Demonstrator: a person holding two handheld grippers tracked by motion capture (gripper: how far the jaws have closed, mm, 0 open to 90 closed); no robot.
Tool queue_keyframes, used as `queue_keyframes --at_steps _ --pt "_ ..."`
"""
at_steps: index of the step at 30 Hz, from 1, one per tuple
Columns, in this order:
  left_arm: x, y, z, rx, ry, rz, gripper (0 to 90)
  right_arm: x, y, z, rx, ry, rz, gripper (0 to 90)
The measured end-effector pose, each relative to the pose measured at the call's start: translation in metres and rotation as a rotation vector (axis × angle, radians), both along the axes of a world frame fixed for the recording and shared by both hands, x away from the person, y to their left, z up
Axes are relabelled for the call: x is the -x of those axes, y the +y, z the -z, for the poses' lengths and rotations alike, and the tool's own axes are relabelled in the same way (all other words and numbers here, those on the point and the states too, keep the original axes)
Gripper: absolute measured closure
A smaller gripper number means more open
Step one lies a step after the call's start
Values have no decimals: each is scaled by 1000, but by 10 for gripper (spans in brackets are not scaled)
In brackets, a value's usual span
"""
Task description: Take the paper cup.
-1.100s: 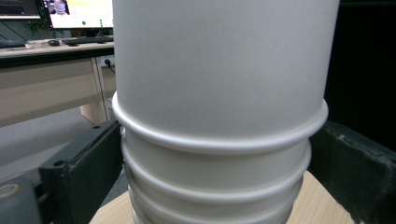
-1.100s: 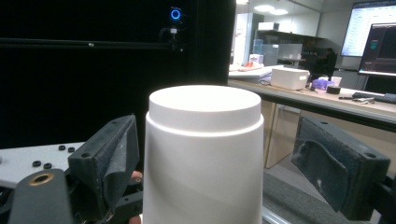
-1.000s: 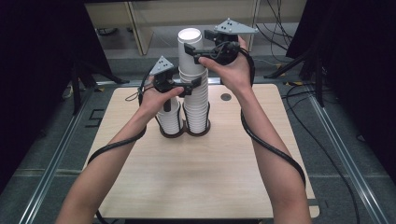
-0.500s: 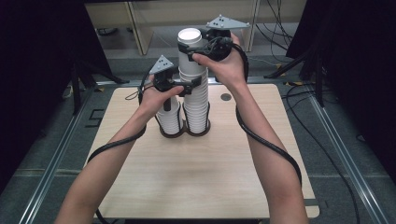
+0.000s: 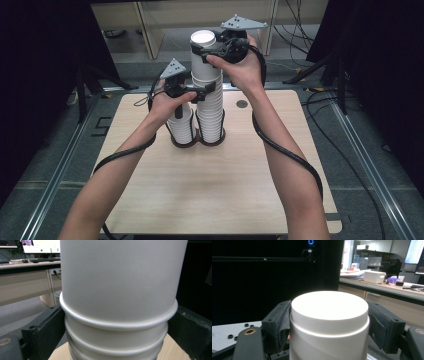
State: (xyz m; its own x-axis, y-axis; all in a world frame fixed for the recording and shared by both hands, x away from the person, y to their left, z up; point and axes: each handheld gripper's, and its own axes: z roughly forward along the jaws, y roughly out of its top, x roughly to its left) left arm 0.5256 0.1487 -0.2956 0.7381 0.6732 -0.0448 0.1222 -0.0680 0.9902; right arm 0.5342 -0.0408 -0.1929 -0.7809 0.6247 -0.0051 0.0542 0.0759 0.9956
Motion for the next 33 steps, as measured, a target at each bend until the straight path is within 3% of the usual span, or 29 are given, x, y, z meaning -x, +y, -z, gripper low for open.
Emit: queue_keyframes --at_steps 15,17,33 --pt "-1 0 0 -9 -2 2 44 1 -1 -9 -18 -32 -5 269" --pt "-1 1 -1 -12 -2 2 44 2 -3 -11 -42 -36 -5 270" --pt "-1 1 -1 -19 -4 4 43 4 -8 -23 -87 -56 -11 273"
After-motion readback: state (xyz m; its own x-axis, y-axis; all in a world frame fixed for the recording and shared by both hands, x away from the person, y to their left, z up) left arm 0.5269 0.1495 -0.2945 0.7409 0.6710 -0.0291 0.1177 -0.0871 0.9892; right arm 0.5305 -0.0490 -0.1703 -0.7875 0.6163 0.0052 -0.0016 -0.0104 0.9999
